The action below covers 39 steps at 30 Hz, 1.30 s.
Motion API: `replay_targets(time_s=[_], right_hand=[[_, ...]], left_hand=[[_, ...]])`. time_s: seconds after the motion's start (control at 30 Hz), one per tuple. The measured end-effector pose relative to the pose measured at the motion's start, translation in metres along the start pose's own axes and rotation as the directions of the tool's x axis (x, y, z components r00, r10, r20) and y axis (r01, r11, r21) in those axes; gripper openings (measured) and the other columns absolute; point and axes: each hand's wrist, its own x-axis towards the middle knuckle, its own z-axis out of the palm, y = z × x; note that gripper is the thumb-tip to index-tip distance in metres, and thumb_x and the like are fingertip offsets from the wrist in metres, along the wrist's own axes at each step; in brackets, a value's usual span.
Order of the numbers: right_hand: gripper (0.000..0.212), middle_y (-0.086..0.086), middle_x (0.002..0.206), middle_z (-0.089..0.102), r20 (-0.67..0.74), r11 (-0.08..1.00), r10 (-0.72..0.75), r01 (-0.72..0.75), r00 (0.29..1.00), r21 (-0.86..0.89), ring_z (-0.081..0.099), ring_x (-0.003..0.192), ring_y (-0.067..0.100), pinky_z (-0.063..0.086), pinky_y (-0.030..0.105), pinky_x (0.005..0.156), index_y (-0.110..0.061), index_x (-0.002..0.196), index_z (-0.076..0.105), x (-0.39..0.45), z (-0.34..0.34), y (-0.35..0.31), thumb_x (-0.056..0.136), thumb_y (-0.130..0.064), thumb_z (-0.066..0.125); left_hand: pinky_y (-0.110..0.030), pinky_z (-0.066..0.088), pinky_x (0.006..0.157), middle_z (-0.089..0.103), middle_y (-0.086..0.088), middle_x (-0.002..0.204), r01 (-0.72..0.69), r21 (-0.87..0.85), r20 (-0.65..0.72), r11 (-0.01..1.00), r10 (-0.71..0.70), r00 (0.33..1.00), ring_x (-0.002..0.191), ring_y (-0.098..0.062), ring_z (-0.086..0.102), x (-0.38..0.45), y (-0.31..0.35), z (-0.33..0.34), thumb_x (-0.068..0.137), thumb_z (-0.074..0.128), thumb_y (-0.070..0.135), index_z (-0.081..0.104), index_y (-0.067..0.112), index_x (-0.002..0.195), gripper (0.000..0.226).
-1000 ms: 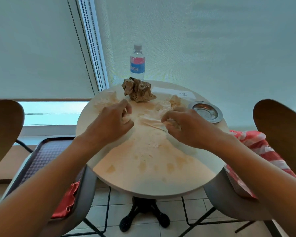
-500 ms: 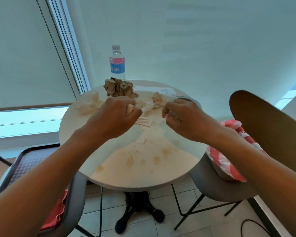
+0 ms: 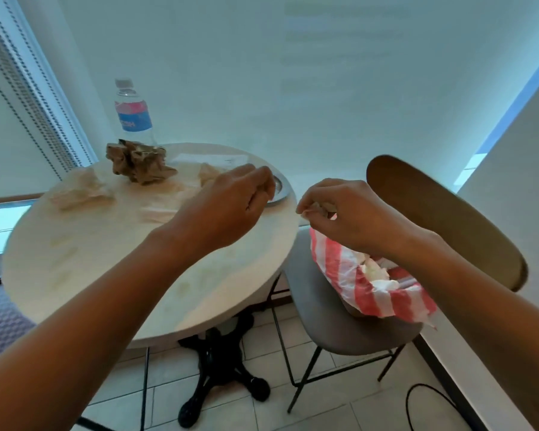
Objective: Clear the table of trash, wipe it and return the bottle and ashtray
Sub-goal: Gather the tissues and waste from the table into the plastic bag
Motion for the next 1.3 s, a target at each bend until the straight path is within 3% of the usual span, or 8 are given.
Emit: replay_targets(time_s=[0.23, 0.37, 0.57, 0.7, 0.9, 1.0, 1.13, 1.3], right_hand=[[0.016, -0.009, 0.107, 0.070, 0.026, 0.994, 0.111, -0.111, 0.993, -0.016, 0.065, 0.096, 0.005, 0.051, 0.018, 0.090, -0.022, 0.105, 0.077, -0.047, -0.034, 0.087, 0.093, -0.024, 0.067], [0.015, -0.010, 0.103, 0.070, 0.061, 0.980, 0.196, -0.198, 0.979, 0.029, 0.065, 0.094, 0.005, 0.051, 0.017, 0.088, -0.021, 0.103, 0.078, -0.077, -0.042, 0.138, 0.093, -0.019, 0.066], [0.016, -0.017, 0.099, 0.064, 0.126, 0.944, 0.315, -0.324, 0.941, 0.059, 0.061, 0.086, -0.004, 0.043, 0.004, 0.071, -0.021, 0.108, 0.076, -0.106, -0.032, 0.198, 0.095, -0.022, 0.066], [0.018, -0.011, 0.103, 0.064, 0.156, 0.908, 0.398, -0.413, 0.904, 0.075, 0.061, 0.089, 0.004, 0.048, 0.009, 0.076, -0.018, 0.111, 0.074, -0.120, -0.015, 0.231, 0.095, -0.019, 0.066], [0.020, -0.005, 0.112, 0.065, 0.198, 0.845, 0.508, -0.530, 0.838, 0.070, 0.067, 0.088, 0.014, 0.060, 0.029, 0.077, -0.025, 0.115, 0.070, -0.124, 0.010, 0.264, 0.096, -0.024, 0.065], [0.022, -0.006, 0.116, 0.064, 0.214, 0.822, 0.537, -0.563, 0.816, 0.087, 0.065, 0.087, 0.012, 0.057, 0.025, 0.075, -0.026, 0.118, 0.068, -0.121, 0.022, 0.274, 0.096, -0.024, 0.063], [0.033, -0.004, 0.121, 0.066, 0.242, 0.816, 0.529, -0.566, 0.813, 0.120, 0.065, 0.087, 0.009, 0.054, 0.023, 0.078, -0.026, 0.129, 0.064, -0.112, 0.035, 0.282, 0.096, -0.025, 0.064], [0.039, -0.003, 0.120, 0.067, 0.226, 0.802, 0.538, -0.576, 0.812, 0.161, 0.065, 0.103, 0.013, 0.058, 0.036, 0.090, -0.025, 0.136, 0.059, -0.109, 0.039, 0.283, 0.097, -0.030, 0.062]], left_hand=[[-0.035, 0.043, 0.088, 0.050, 0.008, 0.096, -0.113, 0.001, 0.141, 0.994, 0.112, 0.984, 0.092, -0.017, 0.048, 0.047, 0.053, 0.083, 0.100, 0.039, 0.015, 0.057, 0.025, 0.109, 0.022], [-0.037, 0.036, 0.093, 0.049, 0.001, 0.095, -0.111, -0.001, 0.222, 0.994, 0.109, 0.969, 0.090, -0.015, 0.041, 0.070, 0.086, 0.136, 0.097, 0.036, 0.018, 0.058, 0.018, 0.101, 0.021], [-0.042, 0.036, 0.097, 0.033, -0.003, 0.108, 0.132, 0.035, 0.462, 0.991, -0.134, 0.877, 0.106, -0.022, 0.027, 0.100, 0.114, 0.205, 0.091, 0.042, 0.021, 0.041, 0.018, 0.096, 0.005], [-0.045, 0.035, 0.102, 0.039, -0.009, 0.116, 0.168, 0.055, 0.481, 0.984, -0.173, 0.859, 0.111, -0.030, 0.037, 0.117, 0.109, 0.257, 0.092, 0.047, 0.022, 0.047, 0.015, 0.109, 0.019], [-0.053, 0.035, 0.102, 0.045, -0.015, 0.115, 0.224, 0.036, 0.554, 0.974, -0.206, 0.807, 0.111, -0.039, 0.044, 0.135, 0.092, 0.314, 0.093, 0.045, 0.023, 0.047, 0.016, 0.101, 0.011], [-0.053, 0.035, 0.103, 0.042, -0.016, 0.122, 0.254, 0.028, 0.574, 0.967, -0.224, 0.788, 0.115, -0.041, 0.044, 0.139, 0.080, 0.335, 0.096, 0.041, 0.026, 0.046, 0.014, 0.126, 0.032], [-0.046, 0.027, 0.108, 0.038, -0.014, 0.130, 0.326, 0.011, 0.599, 0.945, -0.267, 0.754, 0.124, -0.037, 0.036, 0.142, 0.070, 0.349, 0.094, 0.049, 0.028, 0.046, 0.019, 0.129, 0.036], [-0.044, 0.024, 0.116, 0.040, -0.007, 0.140, 0.340, -0.053, 0.496, 0.939, -0.271, 0.825, 0.134, -0.031, 0.032, 0.139, 0.059, 0.350, 0.090, 0.055, 0.038, 0.048, 0.022, 0.135, 0.049]])
